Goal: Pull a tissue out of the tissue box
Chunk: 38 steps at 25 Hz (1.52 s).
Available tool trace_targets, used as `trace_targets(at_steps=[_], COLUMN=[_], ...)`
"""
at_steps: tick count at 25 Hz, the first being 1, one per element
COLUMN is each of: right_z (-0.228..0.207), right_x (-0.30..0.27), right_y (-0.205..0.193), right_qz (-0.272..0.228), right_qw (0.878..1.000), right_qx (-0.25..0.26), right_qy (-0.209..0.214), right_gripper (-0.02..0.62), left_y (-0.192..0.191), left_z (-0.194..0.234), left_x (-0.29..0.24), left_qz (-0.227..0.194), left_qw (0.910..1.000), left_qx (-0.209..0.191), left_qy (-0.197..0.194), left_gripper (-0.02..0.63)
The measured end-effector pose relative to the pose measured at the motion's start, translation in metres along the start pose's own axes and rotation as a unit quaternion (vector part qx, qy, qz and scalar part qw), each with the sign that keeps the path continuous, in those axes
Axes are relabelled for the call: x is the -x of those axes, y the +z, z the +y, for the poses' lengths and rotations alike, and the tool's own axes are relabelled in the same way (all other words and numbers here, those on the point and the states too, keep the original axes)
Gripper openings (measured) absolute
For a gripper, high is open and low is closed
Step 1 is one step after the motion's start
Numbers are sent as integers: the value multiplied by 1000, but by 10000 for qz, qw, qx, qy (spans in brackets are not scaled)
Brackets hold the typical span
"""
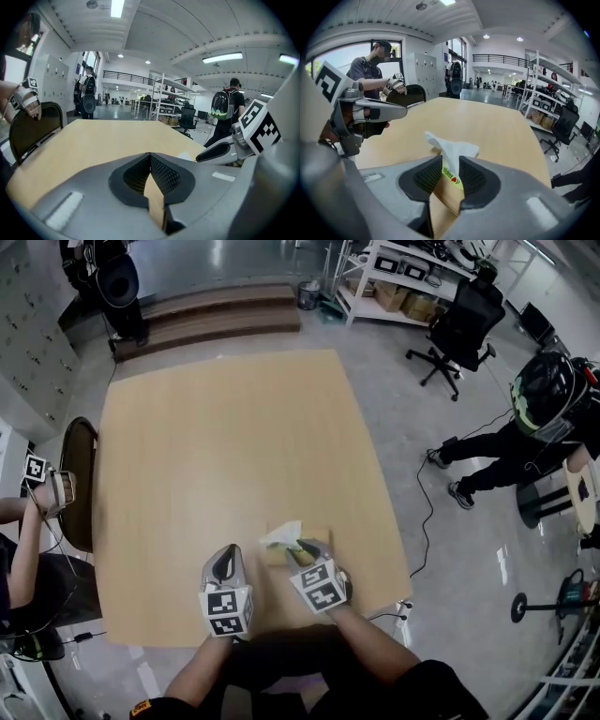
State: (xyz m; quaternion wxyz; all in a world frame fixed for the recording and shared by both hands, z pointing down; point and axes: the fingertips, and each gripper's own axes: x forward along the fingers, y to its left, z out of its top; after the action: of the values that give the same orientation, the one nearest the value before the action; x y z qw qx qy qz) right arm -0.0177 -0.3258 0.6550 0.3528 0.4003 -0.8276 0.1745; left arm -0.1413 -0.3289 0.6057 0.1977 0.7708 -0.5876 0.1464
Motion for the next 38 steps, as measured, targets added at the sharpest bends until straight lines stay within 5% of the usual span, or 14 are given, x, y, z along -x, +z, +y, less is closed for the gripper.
trace_targets(at_steps=[13, 24, 38], right_z=[-9, -15, -45], right_x=[-11, -13, 25], right_y=[-4, -8, 55], right_qz=[360, 410, -636], right_qw=[9992, 9987, 9941], right_qx=[-51, -141, -629], right_qy=[-165, -264, -610], right_gripper=[89, 2, -2], left_y=[1, 2, 21], left_z=[6, 8, -1], left_x=[-17, -24, -20], left_qz=[121, 15, -325], left_qw=[9998, 9996, 9993], left_qx=[82, 254, 39], left_qy=[-103, -155, -188], left_gripper=[18, 18, 18])
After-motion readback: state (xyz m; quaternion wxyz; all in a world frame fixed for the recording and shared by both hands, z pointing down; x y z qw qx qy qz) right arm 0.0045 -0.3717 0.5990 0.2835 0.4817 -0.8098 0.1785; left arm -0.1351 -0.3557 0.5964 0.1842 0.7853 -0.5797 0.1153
